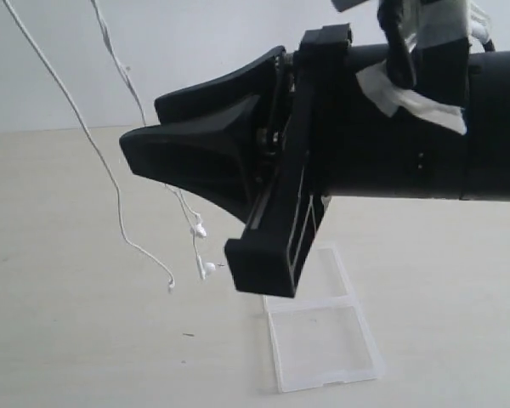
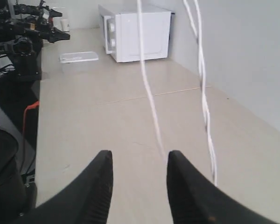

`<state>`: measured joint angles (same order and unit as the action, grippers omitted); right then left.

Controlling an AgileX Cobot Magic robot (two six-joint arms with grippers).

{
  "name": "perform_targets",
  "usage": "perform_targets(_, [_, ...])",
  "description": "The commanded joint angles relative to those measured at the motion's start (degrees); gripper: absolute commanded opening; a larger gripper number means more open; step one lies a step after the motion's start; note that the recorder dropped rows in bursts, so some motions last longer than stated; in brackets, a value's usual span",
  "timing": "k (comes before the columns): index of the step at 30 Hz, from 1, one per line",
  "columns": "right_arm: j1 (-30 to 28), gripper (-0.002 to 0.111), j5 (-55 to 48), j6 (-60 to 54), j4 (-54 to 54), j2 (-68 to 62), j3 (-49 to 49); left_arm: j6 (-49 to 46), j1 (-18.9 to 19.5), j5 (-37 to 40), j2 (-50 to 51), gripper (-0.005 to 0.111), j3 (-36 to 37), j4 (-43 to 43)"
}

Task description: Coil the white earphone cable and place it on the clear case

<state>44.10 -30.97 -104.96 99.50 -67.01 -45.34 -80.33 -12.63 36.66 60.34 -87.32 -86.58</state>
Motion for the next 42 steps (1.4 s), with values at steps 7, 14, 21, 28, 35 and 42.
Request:
perform_targets(7, [0.21,0.046,7.39,0.3,0.44,8.05,-0.39,5.77,0.07,6.12,2.23,0.0,-2.74,1.23])
perform_targets(14, [0.21,0.059,10.97,11.18,-7.0,10.5,-0.39,7.07,-0.13,12.15,5.04,0.0,-2.74,0.55])
perform_targets(21, [0.21,0.059,9.98,15.26,-11.63,10.17,-0.27,7.21,-0.13,14.99,6.87,0.0,-2.83,-2.82])
perform_targets(28, [0.21,0.059,9.47,15.26,-11.63,10.17,-0.27,6.99,-4.12,16.23,8.52,0.0,-2.83,-5.01])
perform_targets(35, [0.21,0.059,9.21,15.26,-12.17,9.9,-0.27,6.82,-10.49,13.19,10.12,0.0,-2.83,-3.68])
perform_targets(42, [0.21,0.059,8.21,15.26,-12.69,7.85,-0.18,8.08,-10.99,14.07,10.13,0.0,-2.83,-1.55])
